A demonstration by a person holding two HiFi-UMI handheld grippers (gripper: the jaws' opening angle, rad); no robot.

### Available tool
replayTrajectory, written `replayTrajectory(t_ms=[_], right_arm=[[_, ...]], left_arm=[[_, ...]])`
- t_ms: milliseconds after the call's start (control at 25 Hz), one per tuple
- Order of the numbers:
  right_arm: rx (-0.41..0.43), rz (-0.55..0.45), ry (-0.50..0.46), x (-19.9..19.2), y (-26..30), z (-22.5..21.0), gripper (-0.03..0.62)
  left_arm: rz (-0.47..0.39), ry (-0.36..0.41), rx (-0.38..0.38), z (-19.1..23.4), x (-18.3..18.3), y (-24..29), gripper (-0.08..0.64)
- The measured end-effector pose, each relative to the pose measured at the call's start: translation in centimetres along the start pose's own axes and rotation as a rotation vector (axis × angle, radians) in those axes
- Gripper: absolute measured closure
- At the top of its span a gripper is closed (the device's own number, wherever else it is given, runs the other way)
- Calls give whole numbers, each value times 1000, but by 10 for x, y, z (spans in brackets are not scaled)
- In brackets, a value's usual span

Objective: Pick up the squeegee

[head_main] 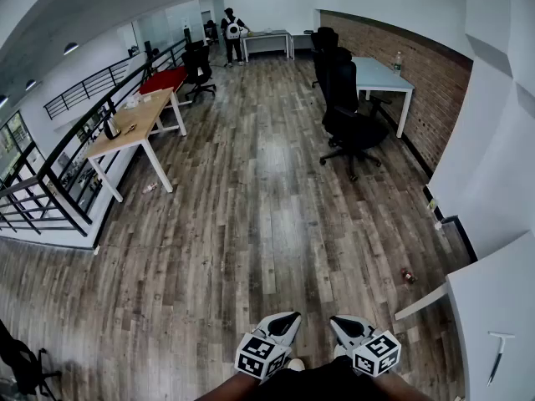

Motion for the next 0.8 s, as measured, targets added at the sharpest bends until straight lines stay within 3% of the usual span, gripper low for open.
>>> replayTrajectory(t_ms=[280, 800], right_arm=[[-55, -3, -1, -1, -15, -2, 588], [-229, -62, 43, 1, -74, -39, 588]], left_arm=[[5, -13, -40, -10, -10, 3, 552], [8, 71, -188, -47, 13, 51, 552]])
Point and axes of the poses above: the fingertips, and each gripper's own axes: y forward along the fingers, z to its left, x out of its top, the point moved 1 cm from there along -y, backward along the fingers, and after that the axes turned 13 degrees about -x, right-handed, at the moved point
